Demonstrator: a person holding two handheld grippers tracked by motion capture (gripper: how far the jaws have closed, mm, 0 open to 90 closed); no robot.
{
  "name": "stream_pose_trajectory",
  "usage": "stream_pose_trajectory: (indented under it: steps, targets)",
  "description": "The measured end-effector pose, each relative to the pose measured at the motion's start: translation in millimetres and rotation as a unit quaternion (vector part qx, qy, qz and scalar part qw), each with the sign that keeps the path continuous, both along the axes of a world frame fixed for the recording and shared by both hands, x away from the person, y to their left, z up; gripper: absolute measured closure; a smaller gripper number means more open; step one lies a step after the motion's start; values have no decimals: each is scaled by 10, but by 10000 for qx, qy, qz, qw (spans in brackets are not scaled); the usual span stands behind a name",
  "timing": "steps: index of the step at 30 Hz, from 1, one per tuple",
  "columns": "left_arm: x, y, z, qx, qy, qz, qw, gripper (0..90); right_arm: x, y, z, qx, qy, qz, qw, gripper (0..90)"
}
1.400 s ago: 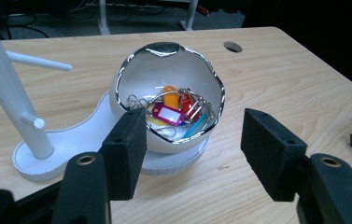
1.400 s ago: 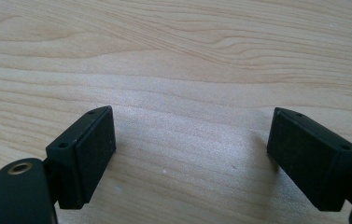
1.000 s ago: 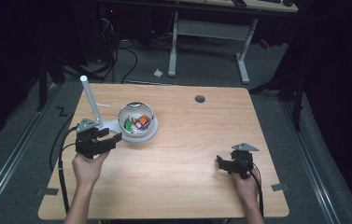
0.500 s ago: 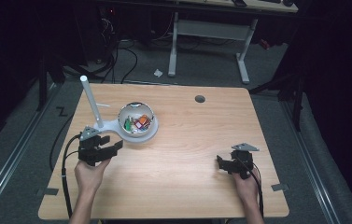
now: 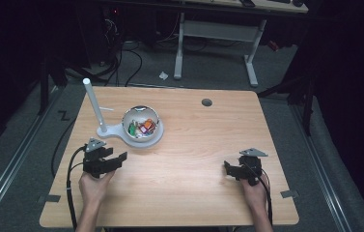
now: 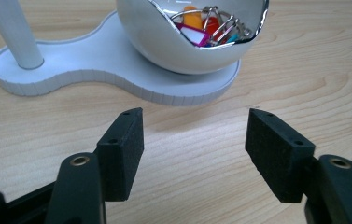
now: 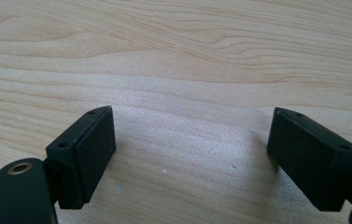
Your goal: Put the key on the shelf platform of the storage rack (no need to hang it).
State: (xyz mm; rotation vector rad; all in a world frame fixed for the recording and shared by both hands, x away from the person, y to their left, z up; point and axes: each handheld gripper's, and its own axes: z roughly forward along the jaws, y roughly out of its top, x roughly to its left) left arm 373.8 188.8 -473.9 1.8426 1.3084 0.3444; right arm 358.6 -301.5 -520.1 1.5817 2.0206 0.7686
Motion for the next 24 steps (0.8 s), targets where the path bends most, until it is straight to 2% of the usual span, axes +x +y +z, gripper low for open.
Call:
stream_pose_trajectory:
  steps: [3, 8, 24]
  targets:
    - [-10, 1, -59, -73, 67, 30, 9999, 377, 0, 1, 0, 3, 2, -5, 10000, 155]
    - [-13, -2, -119, -44, 119, 81, 9999, 376, 0, 0, 0, 2, 1, -2, 10000, 155]
    - [3, -115, -328, 292, 198, 158, 9993, 375, 0, 0, 0, -1, 0, -3, 10000, 155]
